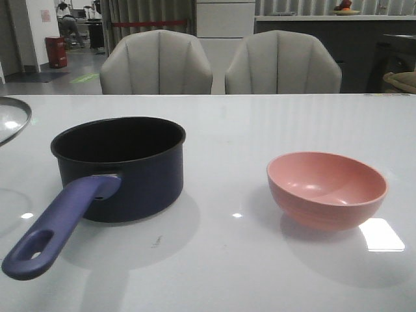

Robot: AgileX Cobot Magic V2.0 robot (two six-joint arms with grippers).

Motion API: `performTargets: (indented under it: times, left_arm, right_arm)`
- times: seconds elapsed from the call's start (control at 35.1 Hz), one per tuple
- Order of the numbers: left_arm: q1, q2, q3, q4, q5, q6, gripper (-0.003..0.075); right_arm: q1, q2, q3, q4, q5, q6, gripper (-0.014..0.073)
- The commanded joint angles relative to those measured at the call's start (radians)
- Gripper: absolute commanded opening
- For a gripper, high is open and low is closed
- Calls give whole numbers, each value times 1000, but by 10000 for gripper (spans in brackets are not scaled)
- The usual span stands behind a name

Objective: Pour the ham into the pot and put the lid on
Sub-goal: 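Grasp the glass lid knob with the left gripper and lift it, then lower the glass lid onto the saucepan with the left gripper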

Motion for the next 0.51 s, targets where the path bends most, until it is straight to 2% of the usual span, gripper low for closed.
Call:
performTargets:
  times: [0.0,0.2,0.31,0.48]
  left_arm:
    - [-72,-62,-88,-22,10,20,260]
    - [-278,-58,-147,-20,-18,46,260]
    - [-357,-46,-157,-20,-50,46,260]
    - [-409,33,-242,-24,69,46,260]
  right_arm:
    - [1,6,-29,6,-85,-5,157]
    - [1,6,-29,6,-85,-5,157]
    - [1,6,-29,6,-85,-5,157]
    - [1,6,-29,6,-85,-5,157]
